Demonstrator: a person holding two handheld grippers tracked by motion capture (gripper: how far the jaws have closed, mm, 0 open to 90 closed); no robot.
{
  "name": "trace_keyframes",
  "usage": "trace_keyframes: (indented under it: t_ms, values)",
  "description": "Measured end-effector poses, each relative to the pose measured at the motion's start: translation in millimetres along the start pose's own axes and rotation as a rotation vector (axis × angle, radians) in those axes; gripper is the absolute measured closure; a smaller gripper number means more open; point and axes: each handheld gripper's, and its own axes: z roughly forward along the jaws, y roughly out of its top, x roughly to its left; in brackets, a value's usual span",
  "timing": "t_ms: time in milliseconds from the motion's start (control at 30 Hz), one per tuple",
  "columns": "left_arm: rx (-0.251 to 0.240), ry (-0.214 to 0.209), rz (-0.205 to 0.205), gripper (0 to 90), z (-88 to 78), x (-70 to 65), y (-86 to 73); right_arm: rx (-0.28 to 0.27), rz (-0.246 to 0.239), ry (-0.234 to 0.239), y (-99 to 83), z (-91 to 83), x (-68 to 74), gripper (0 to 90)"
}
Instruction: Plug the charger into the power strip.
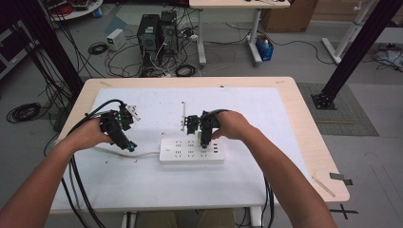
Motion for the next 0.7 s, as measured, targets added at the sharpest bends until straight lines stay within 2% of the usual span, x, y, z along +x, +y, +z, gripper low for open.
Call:
trace_keyframes:
  t_ms: [33,133,200,233,267,400,467,500,533,633,700]
  values:
    - [-0.009,-0.001,-0.015,20.7,1.4,-1.1,-0.1,0.003,-0.007,-0.001,0.4,0.3,0.2,62.2]
    - [-0.01,0.001,-0.01,20.7,2.4,-1.6,-1.1,0.008,-0.024,-0.003,0.6,0.0,2.6,62.2]
    - [-0.006,0.001,-0.014,20.7,2.9,-2.0,-2.4,0.008,-0.011,-0.025,-0.7,0.7,-0.2,62.2]
    - [-0.005,0.0,-0.012,20.7,2.9,-1.6,-3.0,0.003,0.005,-0.018,-0.4,0.6,-0.3,62.2]
    - [-0.005,-0.002,-0.016,20.7,2.7,-1.4,-3.6,-0.004,-0.009,-0.009,0.1,0.6,-1.2,62.2]
    - [-0.01,-0.003,-0.023,20.7,2.1,-0.9,-4.9,-0.021,0.004,0.019,4.6,0.8,-2.5,62.2]
    - [-0.016,-0.002,-0.03,20.7,2.2,-1.4,-5.0,0.006,-0.007,0.005,4.5,1.1,-3.1,62.2]
    - [-0.011,-0.003,-0.019,20.7,1.8,-1.3,-4.8,0.012,-0.016,0.006,3.9,1.1,-3.5,62.2]
    - [-0.017,-0.006,-0.025,20.7,2.2,-2.0,-4.7,0.015,-0.016,0.013,2.2,1.0,-3.7,62.2]
    - [-0.007,-0.007,-0.022,20.7,3.1,-1.0,-4.1,0.006,-0.018,0.03,2.2,0.8,-3.4,62.2]
    - [-0.006,-0.007,-0.018,20.7,3.6,0.0,-3.3,-0.001,-0.012,0.023,4.8,1.2,-3.1,62.2]
